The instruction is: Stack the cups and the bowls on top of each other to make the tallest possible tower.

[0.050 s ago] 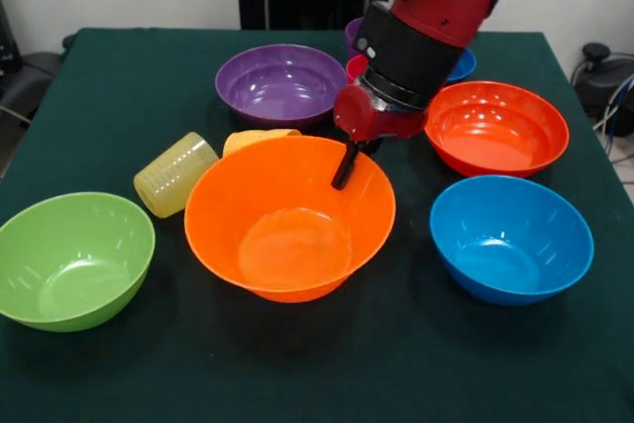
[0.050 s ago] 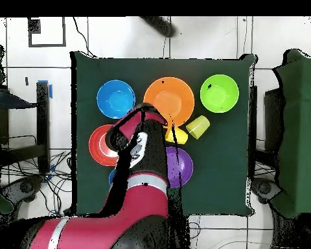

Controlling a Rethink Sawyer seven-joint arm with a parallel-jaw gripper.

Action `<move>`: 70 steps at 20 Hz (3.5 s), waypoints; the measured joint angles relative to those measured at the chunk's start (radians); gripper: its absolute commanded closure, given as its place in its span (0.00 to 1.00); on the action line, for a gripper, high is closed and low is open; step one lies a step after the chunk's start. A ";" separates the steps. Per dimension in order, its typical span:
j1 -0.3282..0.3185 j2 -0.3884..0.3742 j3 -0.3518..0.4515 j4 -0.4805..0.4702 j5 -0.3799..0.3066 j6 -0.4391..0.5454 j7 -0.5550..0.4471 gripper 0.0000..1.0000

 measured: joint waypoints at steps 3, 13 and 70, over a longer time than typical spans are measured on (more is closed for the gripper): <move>0.099 0.076 -0.132 0.010 -0.039 -0.167 0.085 1.00; 0.300 0.263 -0.439 0.010 -0.024 -0.477 0.314 1.00; -0.158 -0.005 -0.059 0.133 -0.038 -0.276 0.315 1.00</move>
